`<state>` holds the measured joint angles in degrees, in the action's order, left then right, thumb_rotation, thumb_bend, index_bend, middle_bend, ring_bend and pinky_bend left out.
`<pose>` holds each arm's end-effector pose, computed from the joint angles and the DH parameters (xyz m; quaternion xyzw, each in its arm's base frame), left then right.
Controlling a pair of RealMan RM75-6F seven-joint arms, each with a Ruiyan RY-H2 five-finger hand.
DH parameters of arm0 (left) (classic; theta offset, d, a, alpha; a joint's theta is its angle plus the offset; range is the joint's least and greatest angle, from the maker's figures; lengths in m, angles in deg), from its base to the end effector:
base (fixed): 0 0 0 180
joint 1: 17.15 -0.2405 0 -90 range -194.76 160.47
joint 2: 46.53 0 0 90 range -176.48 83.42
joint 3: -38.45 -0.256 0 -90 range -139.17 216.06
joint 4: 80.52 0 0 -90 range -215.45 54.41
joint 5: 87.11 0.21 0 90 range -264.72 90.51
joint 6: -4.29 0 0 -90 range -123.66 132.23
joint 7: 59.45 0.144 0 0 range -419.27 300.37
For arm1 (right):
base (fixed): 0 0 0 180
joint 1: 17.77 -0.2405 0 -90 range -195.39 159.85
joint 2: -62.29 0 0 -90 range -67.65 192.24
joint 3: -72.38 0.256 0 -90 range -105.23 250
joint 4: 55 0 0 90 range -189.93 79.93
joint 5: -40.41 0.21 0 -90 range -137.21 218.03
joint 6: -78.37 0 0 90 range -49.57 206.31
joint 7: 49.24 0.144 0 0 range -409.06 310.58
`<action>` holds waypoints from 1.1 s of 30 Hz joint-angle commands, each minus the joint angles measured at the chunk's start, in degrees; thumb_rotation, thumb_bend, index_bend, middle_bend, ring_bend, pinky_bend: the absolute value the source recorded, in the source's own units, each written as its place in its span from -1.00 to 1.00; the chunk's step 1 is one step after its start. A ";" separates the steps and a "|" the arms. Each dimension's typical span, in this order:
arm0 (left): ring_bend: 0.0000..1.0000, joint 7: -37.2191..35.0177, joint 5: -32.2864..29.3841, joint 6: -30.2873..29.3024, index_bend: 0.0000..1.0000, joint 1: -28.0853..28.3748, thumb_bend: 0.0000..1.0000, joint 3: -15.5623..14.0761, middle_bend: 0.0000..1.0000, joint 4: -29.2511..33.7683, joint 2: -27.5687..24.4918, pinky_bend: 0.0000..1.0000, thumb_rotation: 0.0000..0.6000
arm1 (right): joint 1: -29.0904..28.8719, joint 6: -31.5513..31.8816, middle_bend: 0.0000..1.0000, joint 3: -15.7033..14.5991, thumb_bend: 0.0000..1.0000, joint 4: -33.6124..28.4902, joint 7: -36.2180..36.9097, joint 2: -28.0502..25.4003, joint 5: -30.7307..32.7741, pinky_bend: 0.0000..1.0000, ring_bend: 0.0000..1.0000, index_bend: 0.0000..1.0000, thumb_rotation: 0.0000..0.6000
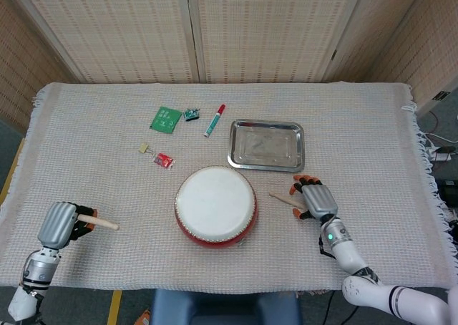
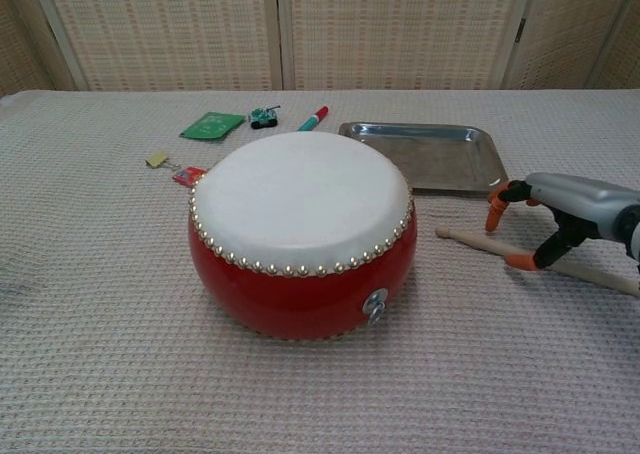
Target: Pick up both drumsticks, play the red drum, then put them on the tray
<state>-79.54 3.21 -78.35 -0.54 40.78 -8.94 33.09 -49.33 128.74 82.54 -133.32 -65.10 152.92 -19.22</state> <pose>-0.3018 0.2481 0.0919 -0.6098 -0.4070 -0.5012 0.4596 -0.2390 -0.3162 -0.0265 0.6834 -0.4957 0.2960 0.4467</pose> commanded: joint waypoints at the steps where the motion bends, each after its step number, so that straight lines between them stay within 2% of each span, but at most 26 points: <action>1: 1.00 -0.23 -0.11 0.04 1.00 -0.07 0.33 -0.02 1.00 -0.24 0.05 1.00 1.00 | -0.78 0.42 -0.79 -0.13 -0.49 1.59 -0.02 1.59 -0.54 -0.71 -1.00 -0.21 1.00; 11: 1.00 -0.88 -0.23 0.47 1.00 0.03 0.32 -0.09 1.00 -1.01 0.47 1.00 1.00 | -0.92 2.06 -0.79 -0.97 -0.38 5.48 1.80 4.85 -2.50 -0.71 -1.00 -0.04 1.00; 21: 1.00 -1.24 -0.21 0.34 1.00 0.00 0.30 -0.07 1.00 -1.08 0.53 1.00 1.00 | 0.75 4.99 -0.73 -2.71 -0.20 5.61 5.33 5.29 -6.68 -0.71 -0.99 0.16 1.00; 24: 1.00 -1.31 -0.26 0.15 1.00 -0.12 0.30 -0.04 1.00 -1.02 0.45 1.00 1.00 | 1.99 6.75 -0.68 -2.41 -0.19 3.94 9.84 4.11 -8.51 -0.69 -0.95 0.21 1.00; 28: 1.00 -1.45 -0.38 -0.14 1.00 -0.29 0.30 0.09 1.00 -0.83 0.24 1.00 1.00 | 3.92 8.34 -0.64 -0.65 -0.18 -0.72 20.74 0.52 -10.44 -0.68 -0.90 0.24 1.00; 31: 1.00 -1.42 -0.27 -0.48 1.00 -0.34 0.30 0.19 1.00 -0.48 0.04 1.00 1.00 | 5.36 8.33 -0.62 1.25 -0.18 -5.13 33.02 -3.72 -12.11 -0.68 -0.88 0.25 1.00; 33: 1.00 -1.22 -0.12 -0.70 1.00 -0.38 0.30 0.20 1.00 -0.13 -0.15 1.00 1.00 | 6.38 7.21 -0.61 2.44 -0.18 -7.81 43.66 -7.22 -13.17 -0.68 -0.86 0.25 1.00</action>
<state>-80.80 3.04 -79.00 -0.91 40.97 -9.11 32.98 -45.51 136.16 82.22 -134.82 -38.33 152.33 -29.58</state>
